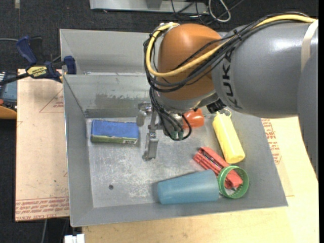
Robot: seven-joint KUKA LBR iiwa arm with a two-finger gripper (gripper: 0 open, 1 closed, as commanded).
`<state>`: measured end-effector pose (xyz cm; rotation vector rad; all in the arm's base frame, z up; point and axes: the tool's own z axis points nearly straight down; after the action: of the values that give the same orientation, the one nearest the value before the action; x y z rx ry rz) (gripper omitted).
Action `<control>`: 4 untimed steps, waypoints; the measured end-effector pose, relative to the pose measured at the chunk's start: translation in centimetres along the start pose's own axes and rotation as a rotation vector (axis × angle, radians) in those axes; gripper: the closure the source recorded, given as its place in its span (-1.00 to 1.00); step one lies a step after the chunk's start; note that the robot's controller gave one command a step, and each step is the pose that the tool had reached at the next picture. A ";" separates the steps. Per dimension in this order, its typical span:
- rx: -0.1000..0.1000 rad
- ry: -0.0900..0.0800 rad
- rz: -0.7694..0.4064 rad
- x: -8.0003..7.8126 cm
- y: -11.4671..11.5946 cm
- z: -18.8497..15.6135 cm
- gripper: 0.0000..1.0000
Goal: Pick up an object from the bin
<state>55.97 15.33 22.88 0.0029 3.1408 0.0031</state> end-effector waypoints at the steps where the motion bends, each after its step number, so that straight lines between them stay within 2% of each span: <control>1: 0.000 0.000 0.000 0.0 0.0 0.0 -1.00; 2: -0.001 -0.001 0.175 1.0 0.5 4.0 -1.00; 3: -0.003 -0.007 0.044 -2.2 1.8 4.3 -1.00; 4: 0.001 0.006 0.217 -1.3 0.2 10.3 -1.00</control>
Offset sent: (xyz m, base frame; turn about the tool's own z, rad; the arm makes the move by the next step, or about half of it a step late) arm -0.0121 0.0060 -0.0460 0.2044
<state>57.29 15.54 12.60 0.3430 3.1286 0.0021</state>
